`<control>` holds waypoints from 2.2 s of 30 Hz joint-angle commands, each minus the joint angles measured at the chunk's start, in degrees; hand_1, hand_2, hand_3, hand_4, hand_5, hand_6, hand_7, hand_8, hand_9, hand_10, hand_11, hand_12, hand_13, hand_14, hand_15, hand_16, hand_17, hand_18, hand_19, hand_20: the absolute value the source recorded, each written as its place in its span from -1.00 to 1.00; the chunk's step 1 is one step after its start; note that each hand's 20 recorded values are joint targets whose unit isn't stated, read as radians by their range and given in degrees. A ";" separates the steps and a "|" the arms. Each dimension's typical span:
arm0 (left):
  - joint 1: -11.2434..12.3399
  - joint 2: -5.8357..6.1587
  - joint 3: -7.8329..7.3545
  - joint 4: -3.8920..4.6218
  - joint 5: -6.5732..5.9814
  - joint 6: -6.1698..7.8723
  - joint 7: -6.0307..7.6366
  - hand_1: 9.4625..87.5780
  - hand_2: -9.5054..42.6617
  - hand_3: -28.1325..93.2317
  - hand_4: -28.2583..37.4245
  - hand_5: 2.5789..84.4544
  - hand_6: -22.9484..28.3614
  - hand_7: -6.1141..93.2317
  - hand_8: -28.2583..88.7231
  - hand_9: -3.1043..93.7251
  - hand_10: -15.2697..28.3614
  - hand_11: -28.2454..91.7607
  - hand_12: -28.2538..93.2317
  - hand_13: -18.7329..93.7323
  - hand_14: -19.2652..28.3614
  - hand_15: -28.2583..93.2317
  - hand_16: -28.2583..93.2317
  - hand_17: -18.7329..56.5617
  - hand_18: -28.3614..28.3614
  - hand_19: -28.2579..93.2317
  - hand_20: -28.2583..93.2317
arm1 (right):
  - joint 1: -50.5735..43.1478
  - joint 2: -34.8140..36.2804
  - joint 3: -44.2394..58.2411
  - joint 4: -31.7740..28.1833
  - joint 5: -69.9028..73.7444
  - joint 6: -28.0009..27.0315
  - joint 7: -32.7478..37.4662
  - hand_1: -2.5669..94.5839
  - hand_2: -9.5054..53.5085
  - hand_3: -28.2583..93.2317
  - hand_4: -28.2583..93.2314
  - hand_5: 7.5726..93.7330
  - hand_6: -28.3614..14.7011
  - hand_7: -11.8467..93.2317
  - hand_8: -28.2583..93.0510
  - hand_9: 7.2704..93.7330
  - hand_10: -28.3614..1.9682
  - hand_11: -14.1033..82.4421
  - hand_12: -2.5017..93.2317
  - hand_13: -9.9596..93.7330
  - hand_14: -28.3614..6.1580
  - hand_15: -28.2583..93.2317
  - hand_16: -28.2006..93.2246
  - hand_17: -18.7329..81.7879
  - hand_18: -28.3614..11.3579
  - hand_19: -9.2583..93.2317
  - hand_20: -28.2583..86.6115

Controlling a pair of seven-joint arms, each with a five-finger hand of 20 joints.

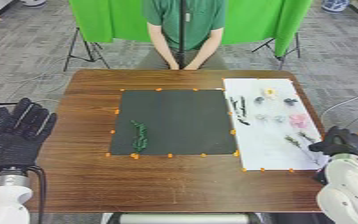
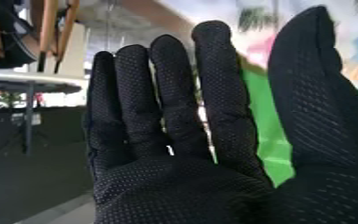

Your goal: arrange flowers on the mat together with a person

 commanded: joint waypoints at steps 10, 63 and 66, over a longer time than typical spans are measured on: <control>0.48 -0.27 1.15 0.31 -0.20 0.34 -0.35 -0.31 -0.19 0.58 -1.00 0.28 0.16 -0.28 -0.72 0.16 0.47 -0.01 -0.23 0.04 0.54 0.44 -0.55 -0.63 0.54 0.11 -0.22 | 3.17 -1.28 -4.31 2.77 2.22 4.52 2.67 0.26 -1.00 0.53 -0.99 0.51 0.37 -0.11 -0.38 0.48 0.19 -0.21 0.22 0.13 -0.12 0.40 0.14 -0.22 -0.58 0.41 -0.04; -4.14 3.30 5.79 2.25 -0.14 1.29 -3.57 -0.32 -0.19 0.58 -1.00 0.28 0.16 -0.29 -0.72 0.16 0.47 -0.01 -0.23 0.03 0.55 0.44 -0.55 -0.64 0.54 0.11 -0.22 | 39.03 -21.33 -56.49 14.97 -3.33 17.08 2.78 0.22 -1.00 0.57 -0.93 0.43 0.20 -0.07 -0.29 0.60 0.18 -0.16 0.14 0.30 -0.33 0.53 0.15 -0.07 -0.94 0.75 0.01; -3.63 2.96 5.28 2.06 -0.09 1.22 -2.97 -0.32 -0.20 0.58 -1.00 0.28 0.16 -0.29 -0.72 0.16 0.47 -0.01 -0.23 0.03 0.54 0.44 -0.55 -0.64 0.54 0.11 -0.22 | 39.23 -19.92 -57.84 14.02 -1.95 16.91 2.57 0.20 -1.00 0.57 -0.93 0.39 0.18 -0.09 -0.31 0.57 0.13 -0.16 0.13 0.27 -0.37 0.54 0.12 -0.08 -0.95 0.75 0.00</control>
